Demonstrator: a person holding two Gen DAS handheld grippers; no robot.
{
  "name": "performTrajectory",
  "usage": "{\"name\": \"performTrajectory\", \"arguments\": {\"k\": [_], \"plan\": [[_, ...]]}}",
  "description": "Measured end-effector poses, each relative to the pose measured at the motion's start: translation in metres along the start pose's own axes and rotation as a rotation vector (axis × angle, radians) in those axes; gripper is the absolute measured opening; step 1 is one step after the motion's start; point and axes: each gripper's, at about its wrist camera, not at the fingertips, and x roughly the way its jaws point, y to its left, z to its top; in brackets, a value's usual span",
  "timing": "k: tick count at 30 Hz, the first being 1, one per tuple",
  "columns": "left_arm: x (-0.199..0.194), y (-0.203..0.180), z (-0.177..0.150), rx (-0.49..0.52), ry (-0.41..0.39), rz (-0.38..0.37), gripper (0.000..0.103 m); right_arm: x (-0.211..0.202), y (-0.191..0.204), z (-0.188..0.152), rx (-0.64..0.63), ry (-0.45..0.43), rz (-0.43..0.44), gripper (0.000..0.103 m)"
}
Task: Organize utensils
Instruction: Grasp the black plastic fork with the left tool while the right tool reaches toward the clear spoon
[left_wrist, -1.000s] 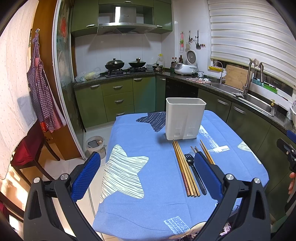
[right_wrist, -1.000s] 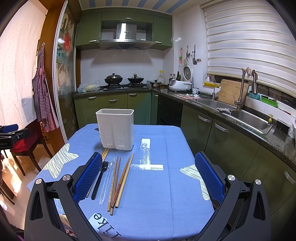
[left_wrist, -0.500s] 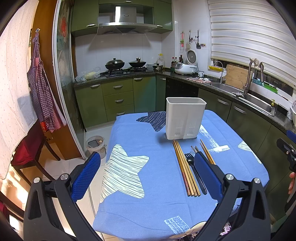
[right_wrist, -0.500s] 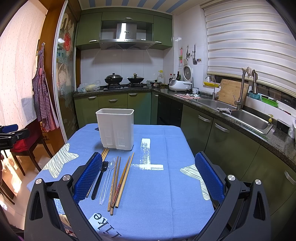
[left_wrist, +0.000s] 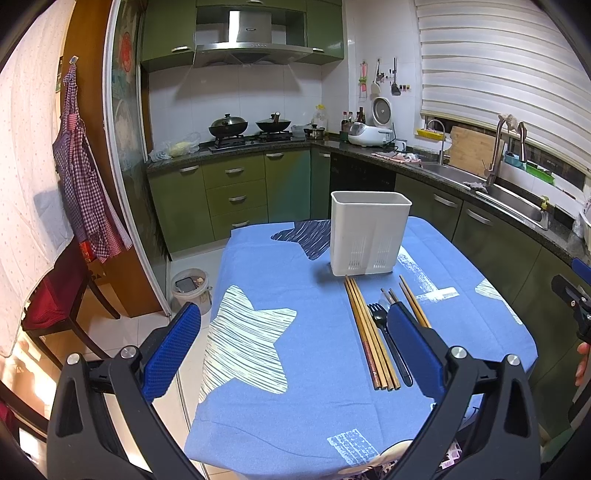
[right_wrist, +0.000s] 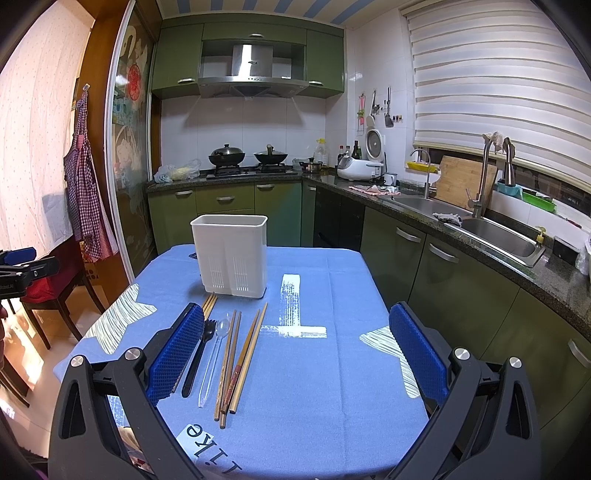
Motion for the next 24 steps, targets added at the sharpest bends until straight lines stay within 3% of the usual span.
{"name": "performTrajectory", "arguments": {"k": [4, 7, 11, 13, 17, 19, 24], "plan": [[0.023, -0.001, 0.005, -0.031, 0.080, -0.080, 0.096, 0.026, 0.011, -0.009, -0.029, 0.026, 0.032, 0.099], [0.062, -0.007, 0.013, -0.037, 0.193, -0.101, 0.096, 0.053, 0.003, 0.003, -0.030, 0.095, 0.032, 0.099], [0.113, -0.029, 0.017, -0.008, 0.323, -0.133, 0.096, 0.099, -0.005, 0.009, -0.002, 0.222, 0.087, 0.099], [0.139, -0.045, 0.015, 0.010, 0.397, -0.175, 0.096, 0.128, -0.008, 0.008, 0.031, 0.314, 0.159, 0.099], [0.177, -0.076, 0.007, 0.045, 0.516, -0.219, 0.094, 0.174, -0.006, 0.003, 0.034, 0.439, 0.173, 0.099], [0.189, -0.092, 0.002, 0.071, 0.567, -0.221, 0.080, 0.193, -0.007, -0.001, 0.026, 0.475, 0.154, 0.099], [0.210, -0.119, -0.005, 0.107, 0.674, -0.227, 0.060, 0.221, -0.020, 0.000, 0.045, 0.518, 0.148, 0.099]]}}
